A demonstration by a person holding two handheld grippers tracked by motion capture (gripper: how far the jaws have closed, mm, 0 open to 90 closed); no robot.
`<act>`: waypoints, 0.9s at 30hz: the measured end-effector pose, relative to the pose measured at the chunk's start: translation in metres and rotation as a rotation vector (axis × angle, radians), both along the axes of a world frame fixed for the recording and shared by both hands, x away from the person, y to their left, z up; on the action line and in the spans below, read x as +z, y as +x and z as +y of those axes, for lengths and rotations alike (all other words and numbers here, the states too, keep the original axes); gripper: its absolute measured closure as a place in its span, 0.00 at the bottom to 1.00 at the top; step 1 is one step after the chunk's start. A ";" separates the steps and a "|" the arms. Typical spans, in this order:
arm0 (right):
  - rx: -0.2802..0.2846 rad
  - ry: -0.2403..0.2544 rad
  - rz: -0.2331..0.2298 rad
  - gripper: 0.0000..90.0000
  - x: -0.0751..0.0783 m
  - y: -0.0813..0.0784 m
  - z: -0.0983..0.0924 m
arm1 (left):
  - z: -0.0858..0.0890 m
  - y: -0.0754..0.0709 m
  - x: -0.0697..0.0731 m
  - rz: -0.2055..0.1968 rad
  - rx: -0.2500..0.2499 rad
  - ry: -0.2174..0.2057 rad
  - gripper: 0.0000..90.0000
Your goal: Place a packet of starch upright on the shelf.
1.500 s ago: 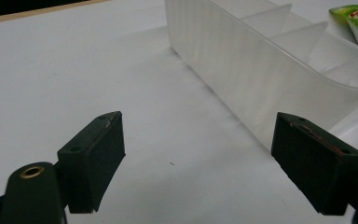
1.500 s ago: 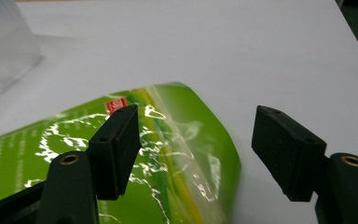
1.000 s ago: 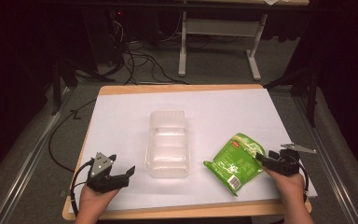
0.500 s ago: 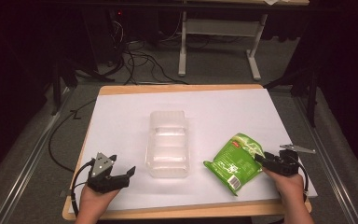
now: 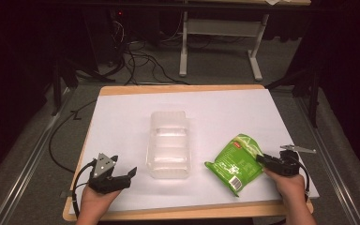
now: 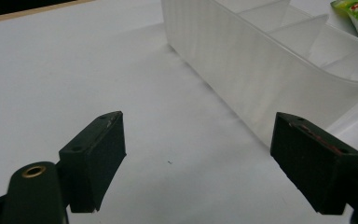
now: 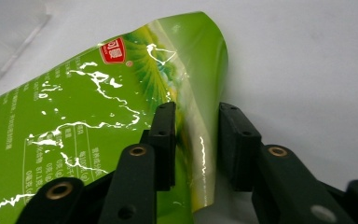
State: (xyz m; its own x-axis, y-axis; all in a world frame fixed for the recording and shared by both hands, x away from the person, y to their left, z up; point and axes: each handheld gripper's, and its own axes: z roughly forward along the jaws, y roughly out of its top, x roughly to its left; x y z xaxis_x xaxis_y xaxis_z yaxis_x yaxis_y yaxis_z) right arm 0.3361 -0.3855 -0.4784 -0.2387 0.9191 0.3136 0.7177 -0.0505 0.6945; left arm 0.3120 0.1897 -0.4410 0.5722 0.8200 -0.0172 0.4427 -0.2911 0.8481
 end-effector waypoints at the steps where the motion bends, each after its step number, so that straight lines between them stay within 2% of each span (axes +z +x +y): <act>1: 0.005 -0.001 0.000 0.81 0.000 0.000 0.001 | 0.000 0.000 0.000 0.000 -0.001 0.003 0.21; 15: 0.042 0.000 -0.020 0.96 0.004 -0.001 0.004 | 0.000 0.000 -0.001 0.001 0.000 0.002 0.21; 19: 0.054 -0.007 -0.041 0.97 0.006 -0.002 0.005 | 0.000 0.000 -0.001 0.001 0.000 0.002 0.21; 23: 0.054 0.008 -0.056 0.98 0.009 -0.003 0.005 | -0.001 0.000 -0.001 0.000 0.001 0.003 0.21; 27: 0.058 0.019 -0.093 0.98 0.013 -0.005 0.006 | -0.001 0.000 -0.001 0.001 0.000 0.004 0.21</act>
State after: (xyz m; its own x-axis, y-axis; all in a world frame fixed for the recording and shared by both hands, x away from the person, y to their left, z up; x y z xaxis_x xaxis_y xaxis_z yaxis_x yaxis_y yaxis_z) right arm 0.3311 -0.3797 -0.4652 -0.3206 0.8969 0.3046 0.6524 -0.0241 0.7575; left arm 0.3124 0.1891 -0.4418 0.5722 0.8200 -0.0149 0.4439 -0.2944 0.8463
